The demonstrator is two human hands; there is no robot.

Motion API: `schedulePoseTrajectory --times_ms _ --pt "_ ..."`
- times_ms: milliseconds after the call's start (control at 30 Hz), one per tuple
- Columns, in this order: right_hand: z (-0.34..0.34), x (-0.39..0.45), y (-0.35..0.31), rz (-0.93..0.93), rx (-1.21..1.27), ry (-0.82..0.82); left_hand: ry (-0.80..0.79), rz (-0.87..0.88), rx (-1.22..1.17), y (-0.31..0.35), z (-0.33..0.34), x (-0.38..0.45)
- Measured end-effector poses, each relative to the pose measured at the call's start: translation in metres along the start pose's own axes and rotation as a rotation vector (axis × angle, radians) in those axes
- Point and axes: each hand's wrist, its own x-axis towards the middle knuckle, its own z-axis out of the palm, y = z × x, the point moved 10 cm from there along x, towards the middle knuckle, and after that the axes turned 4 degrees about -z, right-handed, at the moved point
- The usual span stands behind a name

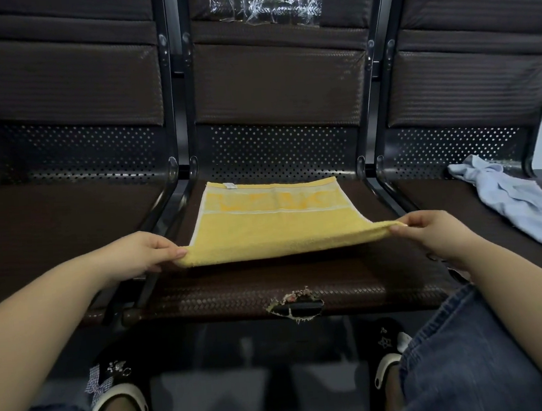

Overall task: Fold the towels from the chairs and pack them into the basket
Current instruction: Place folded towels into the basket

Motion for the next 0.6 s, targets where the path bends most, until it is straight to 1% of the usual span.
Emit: schedulePoseTrajectory --times_ms 67,167,300,400,500,600 --pt "-0.002 -0.006 -0.009 -0.014 0.006 -0.003 0.006 0.016 -0.026 0.004 -0.005 -0.005" --pt "-0.005 -0.014 -0.025 -0.059 -0.088 -0.005 -0.007 0.015 -0.01 -0.004 -0.015 -0.008" --pt "-0.005 -0.027 -0.042 -0.099 -0.158 -0.045 -0.107 0.022 -0.023 -0.008 -0.018 -0.02" --pt "-0.003 -0.036 -0.041 -0.072 -0.168 -0.113 -0.192 0.026 -0.098 -0.003 -0.017 -0.033" --pt "0.0 -0.04 -0.042 -0.059 -0.181 -0.176 -0.209 0.048 -0.117 0.005 -0.024 -0.043" --pt "-0.001 -0.036 -0.051 -0.07 -0.184 -0.174 -0.182 0.048 -0.12 0.011 -0.031 -0.045"
